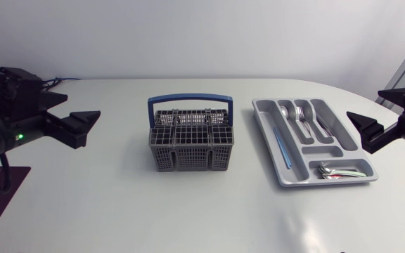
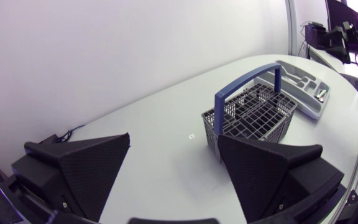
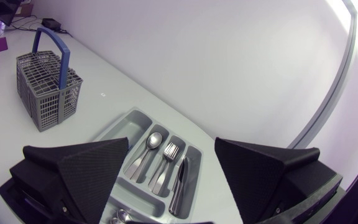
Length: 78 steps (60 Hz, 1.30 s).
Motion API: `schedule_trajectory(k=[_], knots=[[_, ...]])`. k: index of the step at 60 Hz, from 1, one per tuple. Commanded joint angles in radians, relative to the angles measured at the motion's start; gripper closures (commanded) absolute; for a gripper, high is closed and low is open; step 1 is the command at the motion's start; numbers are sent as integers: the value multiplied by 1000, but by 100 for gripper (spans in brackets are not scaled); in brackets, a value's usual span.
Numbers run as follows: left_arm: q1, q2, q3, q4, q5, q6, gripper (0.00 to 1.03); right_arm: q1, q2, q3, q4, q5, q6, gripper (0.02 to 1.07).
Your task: Unload the cutlery basket into the drawer organizer.
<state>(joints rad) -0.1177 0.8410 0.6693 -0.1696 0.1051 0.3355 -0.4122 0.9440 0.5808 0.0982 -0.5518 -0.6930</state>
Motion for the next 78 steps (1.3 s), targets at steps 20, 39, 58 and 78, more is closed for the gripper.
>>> schedule_trajectory(k=[20,39,58,78], knots=[[141,-392,-206,99,7,-216,5,23,-389,-223,78,148,259,7],[147,-551,-344,124,-24,-264,6,126,-581,-336,29,265,393,10],[134,-677,-485,144,-59,-295,6,250,-738,-442,-26,389,523,7],[121,-810,-635,165,-96,-328,6,382,-905,-555,-85,521,661,7]])
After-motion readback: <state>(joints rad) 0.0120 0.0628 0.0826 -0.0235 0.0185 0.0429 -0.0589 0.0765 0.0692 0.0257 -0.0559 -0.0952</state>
